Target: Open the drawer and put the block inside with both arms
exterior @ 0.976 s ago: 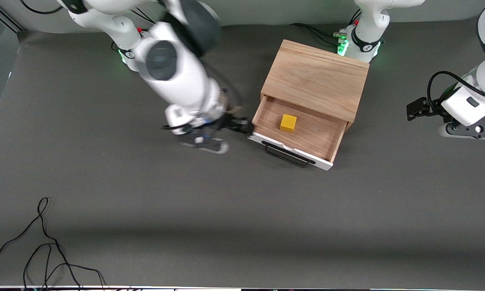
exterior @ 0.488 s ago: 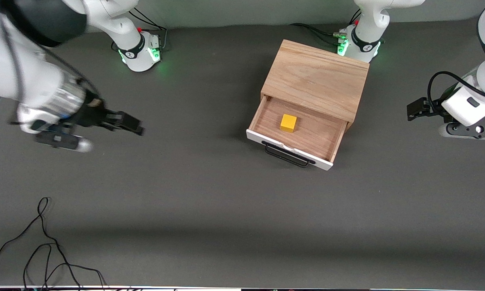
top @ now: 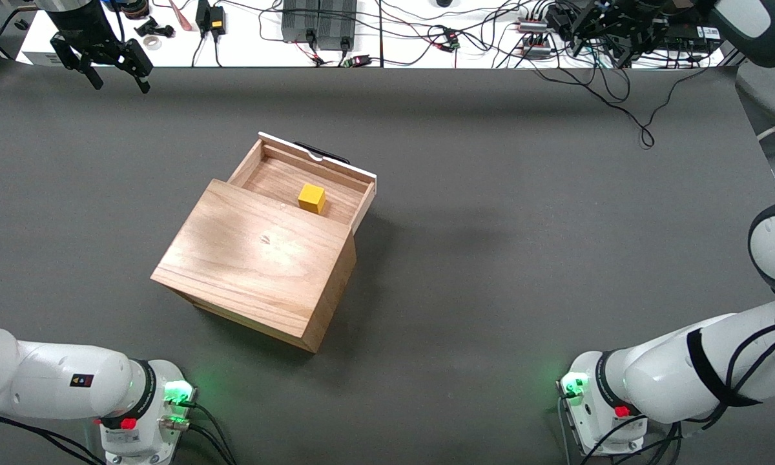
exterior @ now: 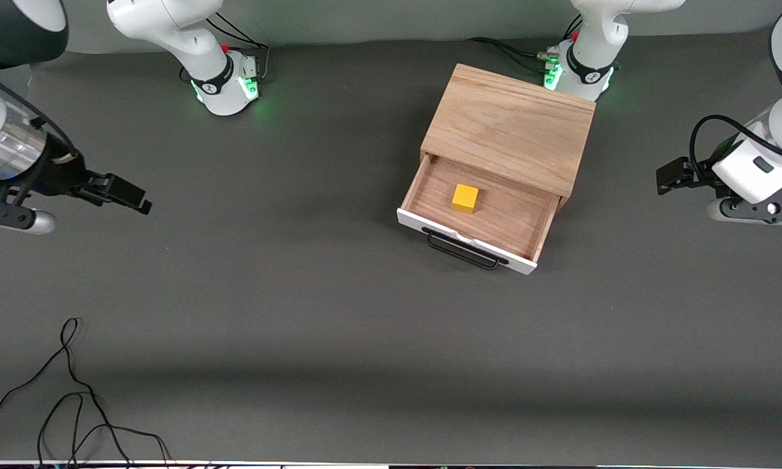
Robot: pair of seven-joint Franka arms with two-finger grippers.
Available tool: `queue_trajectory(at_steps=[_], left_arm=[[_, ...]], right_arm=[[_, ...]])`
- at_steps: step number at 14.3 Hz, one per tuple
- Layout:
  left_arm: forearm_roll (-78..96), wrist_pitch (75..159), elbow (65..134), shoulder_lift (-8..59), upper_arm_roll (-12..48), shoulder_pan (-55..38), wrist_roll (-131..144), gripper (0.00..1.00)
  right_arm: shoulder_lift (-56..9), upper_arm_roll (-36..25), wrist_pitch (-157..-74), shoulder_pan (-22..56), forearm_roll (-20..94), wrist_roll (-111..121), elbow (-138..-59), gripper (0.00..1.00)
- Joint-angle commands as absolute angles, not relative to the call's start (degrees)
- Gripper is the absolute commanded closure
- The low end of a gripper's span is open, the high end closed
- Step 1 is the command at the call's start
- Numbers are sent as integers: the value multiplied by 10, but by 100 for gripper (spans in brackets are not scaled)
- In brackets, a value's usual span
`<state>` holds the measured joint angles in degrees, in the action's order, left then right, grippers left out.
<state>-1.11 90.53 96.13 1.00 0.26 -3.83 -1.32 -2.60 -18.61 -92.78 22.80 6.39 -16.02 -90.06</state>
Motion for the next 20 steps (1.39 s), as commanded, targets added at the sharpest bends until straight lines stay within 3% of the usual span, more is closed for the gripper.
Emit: queue_trajectory(at_steps=[1,5,12,15,17,20], left_arm=[[-15,893,951,11,-1,-43,-19,0],[-14,893,951,11,-1,-43,-18,0],[-14,893,952,11,-1,-43,-18,0],[-14,893,952,12,-1,-43,-18,0],[-14,893,952,12,-1,-44,-18,0],[-14,893,952,13,-1,-44,-18,0]], right_arm=[[-20,-223,-946,236,48,-74,-911,0],[-35,-216,-940,216,37,-59,-906,0],[-33,27,-919,-9,15,-44,-895,0],[-32,49,-911,-33,9,-42,-895,0],[-33,100,-911,-74,8,-41,-892,0],[-37,104,-910,-71,4,-43,-885,0]])
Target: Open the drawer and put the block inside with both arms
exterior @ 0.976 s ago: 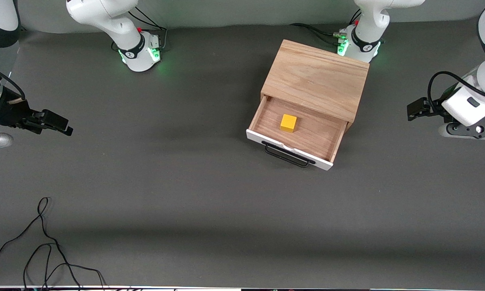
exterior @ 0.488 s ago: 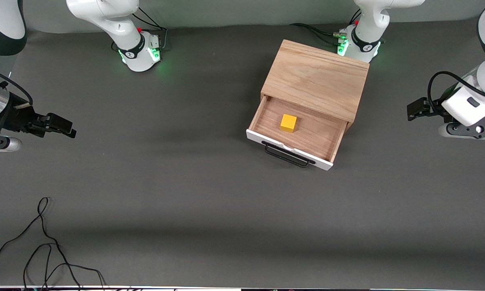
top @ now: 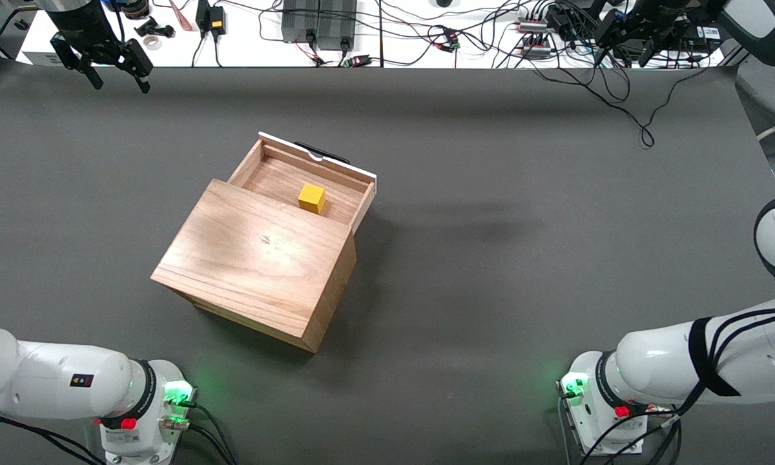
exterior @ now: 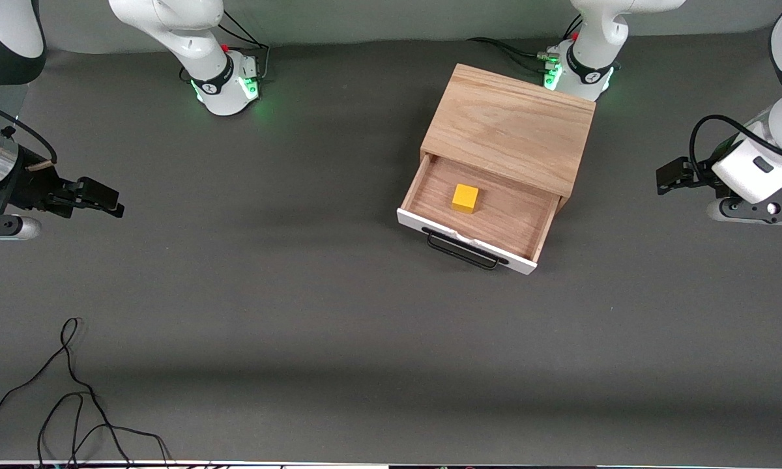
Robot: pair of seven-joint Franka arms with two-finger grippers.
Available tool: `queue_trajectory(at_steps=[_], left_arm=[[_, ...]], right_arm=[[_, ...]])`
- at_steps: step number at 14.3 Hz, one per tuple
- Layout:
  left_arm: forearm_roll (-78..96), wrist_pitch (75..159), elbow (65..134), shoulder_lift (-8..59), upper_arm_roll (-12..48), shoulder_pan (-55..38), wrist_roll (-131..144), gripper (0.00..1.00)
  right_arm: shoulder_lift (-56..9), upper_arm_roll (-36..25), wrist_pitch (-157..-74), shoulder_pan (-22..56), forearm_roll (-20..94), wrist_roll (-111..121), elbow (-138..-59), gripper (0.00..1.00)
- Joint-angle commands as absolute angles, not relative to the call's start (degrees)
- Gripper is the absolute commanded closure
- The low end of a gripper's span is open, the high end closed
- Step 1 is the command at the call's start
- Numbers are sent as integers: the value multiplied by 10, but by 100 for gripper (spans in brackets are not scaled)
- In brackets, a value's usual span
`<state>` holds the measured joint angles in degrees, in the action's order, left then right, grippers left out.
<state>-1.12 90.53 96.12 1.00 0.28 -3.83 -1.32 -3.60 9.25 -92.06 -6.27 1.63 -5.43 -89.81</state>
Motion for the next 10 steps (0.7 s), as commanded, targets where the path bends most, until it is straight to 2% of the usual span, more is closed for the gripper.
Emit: queue_trajectory(at_steps=[1,10], left_arm=[[-14,894,952,13,-1,-44,-18,0],[-14,894,953,14,-1,-44,-18,0]], right_arm=[[-38,104,-910,-71,4,-44,-885,0],[-62,105,-911,-70,4,-48,-884,0]])
